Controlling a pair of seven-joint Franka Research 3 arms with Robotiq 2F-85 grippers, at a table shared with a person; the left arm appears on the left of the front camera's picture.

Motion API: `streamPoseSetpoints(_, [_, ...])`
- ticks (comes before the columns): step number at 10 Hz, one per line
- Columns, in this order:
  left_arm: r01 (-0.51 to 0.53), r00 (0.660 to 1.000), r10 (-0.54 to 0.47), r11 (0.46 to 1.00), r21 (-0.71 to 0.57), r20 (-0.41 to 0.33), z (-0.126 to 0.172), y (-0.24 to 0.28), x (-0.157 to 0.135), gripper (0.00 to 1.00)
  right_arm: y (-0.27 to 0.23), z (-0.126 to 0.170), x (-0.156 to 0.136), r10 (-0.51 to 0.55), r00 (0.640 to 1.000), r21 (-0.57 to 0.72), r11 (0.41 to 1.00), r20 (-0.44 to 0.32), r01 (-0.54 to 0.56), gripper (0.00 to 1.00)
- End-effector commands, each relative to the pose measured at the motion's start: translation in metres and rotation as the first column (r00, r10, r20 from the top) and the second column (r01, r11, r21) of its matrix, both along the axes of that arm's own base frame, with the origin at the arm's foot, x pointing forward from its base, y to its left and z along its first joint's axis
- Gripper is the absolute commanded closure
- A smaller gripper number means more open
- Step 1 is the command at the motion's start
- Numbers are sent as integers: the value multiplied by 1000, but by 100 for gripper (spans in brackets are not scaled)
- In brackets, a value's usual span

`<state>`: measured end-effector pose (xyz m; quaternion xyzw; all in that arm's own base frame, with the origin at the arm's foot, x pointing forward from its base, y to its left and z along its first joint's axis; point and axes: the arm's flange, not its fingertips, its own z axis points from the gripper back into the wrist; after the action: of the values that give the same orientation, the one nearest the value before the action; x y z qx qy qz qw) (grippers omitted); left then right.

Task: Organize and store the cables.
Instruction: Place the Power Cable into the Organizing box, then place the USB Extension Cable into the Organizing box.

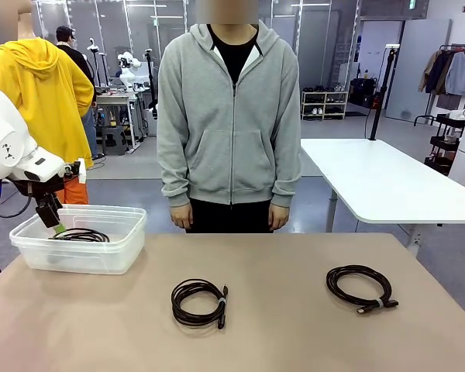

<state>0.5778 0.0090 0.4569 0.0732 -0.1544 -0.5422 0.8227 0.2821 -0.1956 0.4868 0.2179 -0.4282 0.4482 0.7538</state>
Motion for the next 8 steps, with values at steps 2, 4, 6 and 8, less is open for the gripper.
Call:
streamPoseSetpoints(2, [-5, 1000, 5, 1000, 0, 1, 0, 2, 0, 0, 2, 1, -1, -4, 1000, 7, 1000, 4, 4, 0])
streamPoseSetpoints(4, [-5, 1000, 5, 1000, 0, 1, 0, 2, 0, 0, 2, 1, -1, -4, 1000, 7, 1000, 4, 4, 0])
streamPoseSetpoints(6, [-5, 1000, 5, 1000, 0, 1, 0, 2, 0, 0, 2, 1, -1, -4, 1000, 7, 1000, 4, 4, 0])
streamPoseSetpoints(8, [-5, 1000, 5, 1000, 0, 1, 0, 2, 0, 0, 2, 1, -1, -4, 1000, 7, 1000, 4, 4, 0])
